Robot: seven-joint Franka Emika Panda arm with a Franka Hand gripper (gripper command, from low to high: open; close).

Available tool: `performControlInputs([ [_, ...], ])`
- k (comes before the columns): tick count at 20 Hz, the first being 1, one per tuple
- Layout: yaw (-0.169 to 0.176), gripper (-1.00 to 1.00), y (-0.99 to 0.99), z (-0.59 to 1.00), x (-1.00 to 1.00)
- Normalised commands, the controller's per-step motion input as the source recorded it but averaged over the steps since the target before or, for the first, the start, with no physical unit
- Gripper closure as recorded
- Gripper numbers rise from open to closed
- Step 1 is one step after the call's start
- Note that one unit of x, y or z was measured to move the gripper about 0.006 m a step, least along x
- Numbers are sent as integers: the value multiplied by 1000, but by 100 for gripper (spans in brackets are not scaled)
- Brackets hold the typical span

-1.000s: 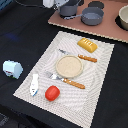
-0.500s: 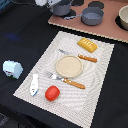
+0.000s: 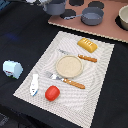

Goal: Interact with the objects in diverse but meaningful ways.

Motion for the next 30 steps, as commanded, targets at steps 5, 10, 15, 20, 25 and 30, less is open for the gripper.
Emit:
performControlInputs([
  [5, -23, 100, -913, 713, 106],
  [10, -4, 100, -959, 340, 75],
  [15, -1, 100, -958, -33, 57],
  [20, 0, 100, -469, -479, -15],
  [25, 2, 100, -259, -455, 2],
  [30, 0, 100, -230, -415, 49],
])
